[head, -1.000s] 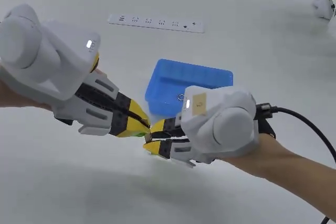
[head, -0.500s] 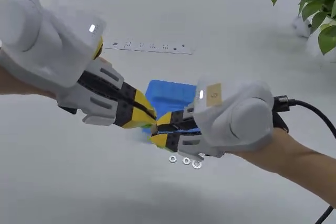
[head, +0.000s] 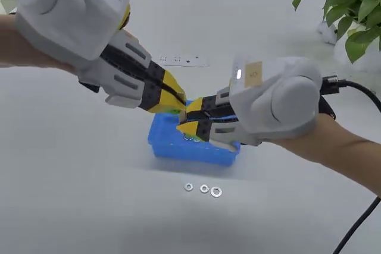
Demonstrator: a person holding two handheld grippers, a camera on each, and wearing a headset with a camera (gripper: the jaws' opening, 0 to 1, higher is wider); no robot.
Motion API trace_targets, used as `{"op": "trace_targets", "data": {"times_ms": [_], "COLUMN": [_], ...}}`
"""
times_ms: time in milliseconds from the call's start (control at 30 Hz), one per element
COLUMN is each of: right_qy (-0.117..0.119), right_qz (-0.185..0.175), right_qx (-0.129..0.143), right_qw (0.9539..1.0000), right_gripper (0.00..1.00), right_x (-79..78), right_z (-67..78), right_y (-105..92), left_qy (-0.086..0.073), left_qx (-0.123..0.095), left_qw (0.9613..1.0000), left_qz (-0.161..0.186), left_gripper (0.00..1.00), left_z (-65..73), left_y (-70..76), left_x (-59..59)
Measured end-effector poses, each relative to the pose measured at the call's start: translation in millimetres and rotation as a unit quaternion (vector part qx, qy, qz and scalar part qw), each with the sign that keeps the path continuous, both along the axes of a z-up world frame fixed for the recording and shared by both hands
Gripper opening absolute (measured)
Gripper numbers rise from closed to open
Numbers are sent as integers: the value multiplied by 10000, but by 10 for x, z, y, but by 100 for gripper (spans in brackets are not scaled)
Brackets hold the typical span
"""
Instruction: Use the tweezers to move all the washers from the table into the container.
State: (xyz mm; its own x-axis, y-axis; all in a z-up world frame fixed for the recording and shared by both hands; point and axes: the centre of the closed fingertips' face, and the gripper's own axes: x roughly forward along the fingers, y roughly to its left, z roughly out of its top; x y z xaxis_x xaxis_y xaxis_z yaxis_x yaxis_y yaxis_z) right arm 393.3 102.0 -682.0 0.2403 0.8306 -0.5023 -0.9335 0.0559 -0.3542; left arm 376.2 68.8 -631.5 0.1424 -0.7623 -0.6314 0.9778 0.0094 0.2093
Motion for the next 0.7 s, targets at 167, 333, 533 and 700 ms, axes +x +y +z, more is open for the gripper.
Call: {"op": "trace_targets", "data": {"times_ms": [167,333,533,700], "right_qy": [33,202,379,533], "right_qz": [-121,-247,-167,-190], "right_qx": [-97,-226,-416,-441], "right_qw": [9999,9992,9983,9974], "right_gripper": [10,10,10,10], "right_x": [221,442,483,505], "right_z": [-143,-367,-646,-774], "right_y": [-23,-51,-31,-45], "left_qy": [40,287,489,629], "left_qx": [-23,-50,118,111], "left_qw": [10000,9993,9986,9977], "left_qz": [54,214,187,215], "left_gripper": [6,6,6,6], "left_z": [-145,-375,-607,-729], "left_y": [-13,-12,-48,-69], "left_x": [215,458,467,507]}}
